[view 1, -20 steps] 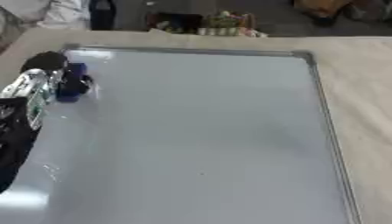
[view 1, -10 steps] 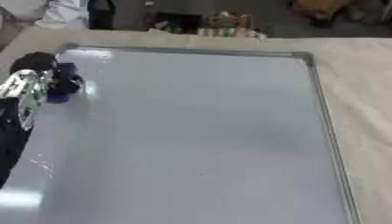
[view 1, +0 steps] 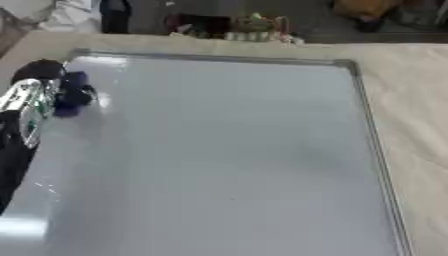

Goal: Wipe the whiteboard clean with a brush.

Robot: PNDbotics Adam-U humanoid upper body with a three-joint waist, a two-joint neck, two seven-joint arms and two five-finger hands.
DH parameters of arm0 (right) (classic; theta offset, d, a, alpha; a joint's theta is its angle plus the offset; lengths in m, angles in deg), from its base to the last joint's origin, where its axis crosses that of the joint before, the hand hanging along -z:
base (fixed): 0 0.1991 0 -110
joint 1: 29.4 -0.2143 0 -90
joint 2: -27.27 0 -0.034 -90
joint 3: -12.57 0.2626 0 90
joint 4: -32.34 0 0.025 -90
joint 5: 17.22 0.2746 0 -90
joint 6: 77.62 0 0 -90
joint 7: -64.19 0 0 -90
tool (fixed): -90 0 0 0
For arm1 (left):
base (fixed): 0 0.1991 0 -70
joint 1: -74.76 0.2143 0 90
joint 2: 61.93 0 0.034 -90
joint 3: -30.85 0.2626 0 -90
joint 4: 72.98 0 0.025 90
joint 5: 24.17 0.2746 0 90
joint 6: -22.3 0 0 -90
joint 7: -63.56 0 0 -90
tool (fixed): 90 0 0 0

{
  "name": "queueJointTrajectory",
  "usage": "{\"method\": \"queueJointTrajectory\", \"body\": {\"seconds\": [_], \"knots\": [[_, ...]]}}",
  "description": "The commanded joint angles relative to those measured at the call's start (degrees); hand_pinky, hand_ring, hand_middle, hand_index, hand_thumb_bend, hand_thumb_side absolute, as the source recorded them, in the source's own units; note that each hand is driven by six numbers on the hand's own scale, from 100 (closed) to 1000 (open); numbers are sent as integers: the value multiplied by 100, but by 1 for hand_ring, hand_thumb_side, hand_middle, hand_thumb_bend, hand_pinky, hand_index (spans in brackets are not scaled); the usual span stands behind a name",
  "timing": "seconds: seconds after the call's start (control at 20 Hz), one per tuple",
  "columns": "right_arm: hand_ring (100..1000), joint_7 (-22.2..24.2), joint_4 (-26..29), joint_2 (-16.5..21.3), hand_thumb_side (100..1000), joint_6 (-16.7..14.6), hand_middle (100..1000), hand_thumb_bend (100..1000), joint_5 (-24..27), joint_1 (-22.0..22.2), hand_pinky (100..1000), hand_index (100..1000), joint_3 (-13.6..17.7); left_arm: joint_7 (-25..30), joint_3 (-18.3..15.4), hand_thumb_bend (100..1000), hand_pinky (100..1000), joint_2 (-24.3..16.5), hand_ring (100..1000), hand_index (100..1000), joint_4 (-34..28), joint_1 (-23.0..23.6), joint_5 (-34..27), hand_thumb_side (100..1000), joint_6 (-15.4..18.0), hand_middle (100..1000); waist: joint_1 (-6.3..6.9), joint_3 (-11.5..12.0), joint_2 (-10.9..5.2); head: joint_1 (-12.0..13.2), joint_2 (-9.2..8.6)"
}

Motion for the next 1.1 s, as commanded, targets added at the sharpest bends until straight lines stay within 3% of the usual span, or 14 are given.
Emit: {"method": "queueJointTrajectory", "body": {"seconds": [0.05, 0.65, 1.1], "knots": [[798, 4, 79, 120, 1000, -7, 725, 100, 26, -85, 790, 806, 70, 38, 115, 167, 498, 149, 491, 376, -4, -98, -81, 540, 91, 295, 6, -43, -88, 29, -70], [797, -11, 79, 112, 1000, -31, 724, 100, 37, -140, 790, 806, 68, 190, 374, 173, 505, 486, 498, 378, -18, -189, -2, 538, 389, 300, 92, -137, -54, 67, -121], [797, -43, 79, 110, 1000, -32, 723, 100, 46, -141, 790, 806, 78, 288, 667, 182, 500, 555, 495, 378, -157, -116, -326, 538, 639, 297, 110, -128, -75, 53, -106]]}}
